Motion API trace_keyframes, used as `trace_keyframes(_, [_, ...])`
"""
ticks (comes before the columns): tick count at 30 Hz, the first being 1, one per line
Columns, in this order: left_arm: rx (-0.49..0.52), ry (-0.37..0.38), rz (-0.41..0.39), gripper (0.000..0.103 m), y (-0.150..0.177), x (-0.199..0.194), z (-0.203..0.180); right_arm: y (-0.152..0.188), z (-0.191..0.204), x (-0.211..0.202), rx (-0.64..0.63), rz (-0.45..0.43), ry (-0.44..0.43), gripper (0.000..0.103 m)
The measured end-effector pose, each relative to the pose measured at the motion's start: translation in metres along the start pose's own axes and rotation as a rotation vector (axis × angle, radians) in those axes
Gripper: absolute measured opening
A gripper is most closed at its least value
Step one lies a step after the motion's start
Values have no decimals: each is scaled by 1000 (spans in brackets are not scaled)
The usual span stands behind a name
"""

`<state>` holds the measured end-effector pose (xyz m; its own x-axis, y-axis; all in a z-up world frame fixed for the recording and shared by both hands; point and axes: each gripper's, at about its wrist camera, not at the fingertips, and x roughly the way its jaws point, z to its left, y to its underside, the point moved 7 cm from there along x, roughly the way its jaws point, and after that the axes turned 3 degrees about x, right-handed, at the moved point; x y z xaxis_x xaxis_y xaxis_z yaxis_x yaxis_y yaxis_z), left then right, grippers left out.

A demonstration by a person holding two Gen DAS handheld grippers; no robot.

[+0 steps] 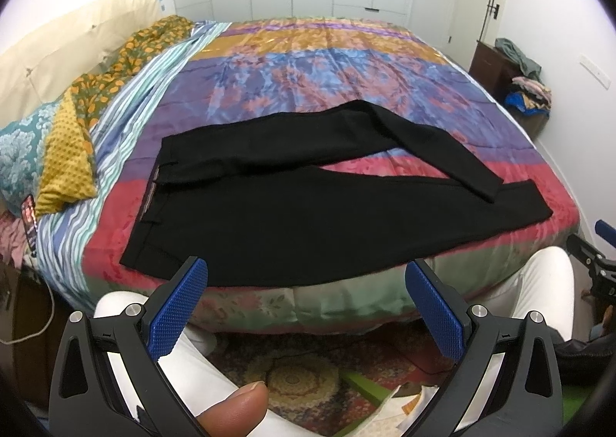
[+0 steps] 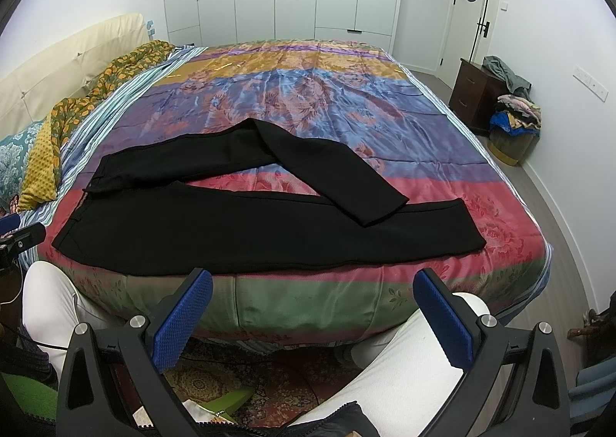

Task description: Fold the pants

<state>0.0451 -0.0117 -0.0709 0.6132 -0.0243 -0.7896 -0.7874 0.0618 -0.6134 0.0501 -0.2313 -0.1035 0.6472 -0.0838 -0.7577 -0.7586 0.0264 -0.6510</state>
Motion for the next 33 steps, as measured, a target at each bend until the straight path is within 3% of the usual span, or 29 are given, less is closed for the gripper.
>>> trace_keyframes(33, [11,17,2,103,-5,-1,4,3,1,3,-2,-3,1,103])
